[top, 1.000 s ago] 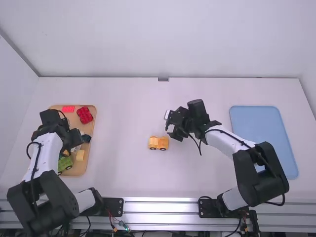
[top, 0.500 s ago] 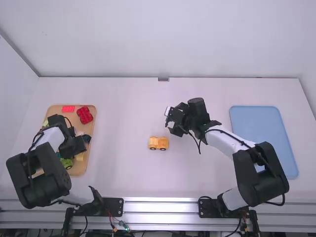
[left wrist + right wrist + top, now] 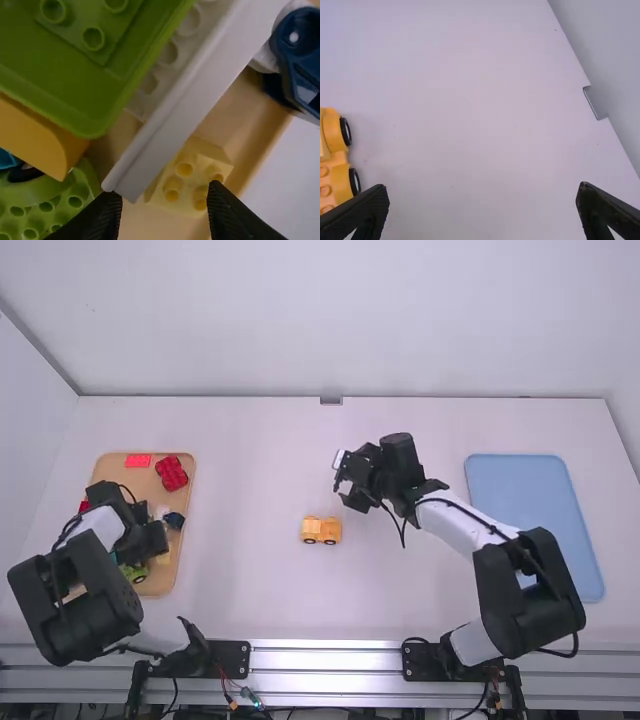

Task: Assemble lego blocks to make yellow taxi

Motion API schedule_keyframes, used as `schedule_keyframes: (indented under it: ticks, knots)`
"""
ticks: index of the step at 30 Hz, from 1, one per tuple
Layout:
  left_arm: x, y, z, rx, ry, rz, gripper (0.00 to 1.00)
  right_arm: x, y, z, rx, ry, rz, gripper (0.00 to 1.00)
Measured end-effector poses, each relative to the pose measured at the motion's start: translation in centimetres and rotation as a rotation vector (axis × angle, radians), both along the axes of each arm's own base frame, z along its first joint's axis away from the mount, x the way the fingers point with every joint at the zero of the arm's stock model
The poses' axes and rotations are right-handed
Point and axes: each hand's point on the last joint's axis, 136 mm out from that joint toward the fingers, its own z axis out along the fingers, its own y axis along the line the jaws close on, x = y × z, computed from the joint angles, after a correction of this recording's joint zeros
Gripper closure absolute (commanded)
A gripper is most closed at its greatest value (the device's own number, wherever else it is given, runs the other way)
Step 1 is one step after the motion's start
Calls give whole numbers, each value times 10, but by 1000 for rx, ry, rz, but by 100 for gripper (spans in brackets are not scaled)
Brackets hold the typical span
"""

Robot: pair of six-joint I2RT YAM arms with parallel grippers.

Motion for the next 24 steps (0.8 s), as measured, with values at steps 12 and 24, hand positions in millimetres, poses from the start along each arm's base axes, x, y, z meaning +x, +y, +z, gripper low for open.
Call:
schedule_keyframes:
  ticks: [12, 24]
  knots:
    - [4, -6, -3, -19, -27, -64, 44, 1, 0, 6, -8, 21, -1, 1]
    - [4, -12, -9, -36, -47, -89, 50, 0, 0, 4, -11, 27, -1, 1]
